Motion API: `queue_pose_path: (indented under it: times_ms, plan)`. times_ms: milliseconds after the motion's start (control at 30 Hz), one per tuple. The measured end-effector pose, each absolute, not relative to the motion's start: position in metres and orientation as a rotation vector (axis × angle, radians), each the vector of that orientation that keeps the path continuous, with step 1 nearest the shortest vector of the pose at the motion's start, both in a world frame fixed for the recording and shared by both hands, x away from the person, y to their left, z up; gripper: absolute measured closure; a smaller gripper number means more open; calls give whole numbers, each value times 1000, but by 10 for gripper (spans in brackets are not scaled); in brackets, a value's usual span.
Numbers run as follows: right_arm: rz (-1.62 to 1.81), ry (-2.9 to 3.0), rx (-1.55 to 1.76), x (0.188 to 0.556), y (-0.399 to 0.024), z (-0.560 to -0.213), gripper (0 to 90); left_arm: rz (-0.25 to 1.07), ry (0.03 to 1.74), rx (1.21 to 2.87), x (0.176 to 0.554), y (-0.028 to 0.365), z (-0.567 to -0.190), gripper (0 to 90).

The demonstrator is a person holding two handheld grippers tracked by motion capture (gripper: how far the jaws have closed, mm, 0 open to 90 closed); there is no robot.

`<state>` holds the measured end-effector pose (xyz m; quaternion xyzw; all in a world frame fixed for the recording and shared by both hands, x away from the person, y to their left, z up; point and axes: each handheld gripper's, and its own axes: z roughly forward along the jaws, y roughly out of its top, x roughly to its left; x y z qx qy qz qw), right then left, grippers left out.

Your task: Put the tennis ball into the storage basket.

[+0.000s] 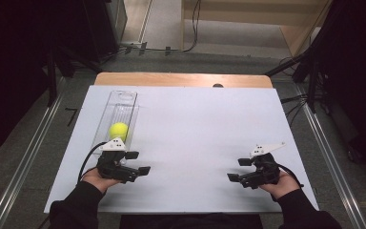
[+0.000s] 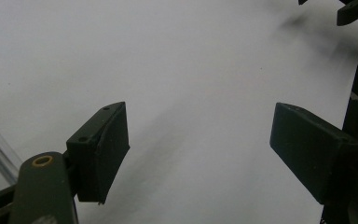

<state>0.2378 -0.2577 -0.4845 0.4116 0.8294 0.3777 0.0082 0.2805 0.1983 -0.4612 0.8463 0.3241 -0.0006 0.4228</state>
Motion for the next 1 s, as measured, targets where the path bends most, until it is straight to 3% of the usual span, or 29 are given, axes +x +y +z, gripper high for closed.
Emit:
queue_pose_path:
  times_ms: [1000]
  plan:
    - [1168, 2600, 1283, 238, -257, -486, 181, 2, 798, 2130, 277, 201, -461, 202]
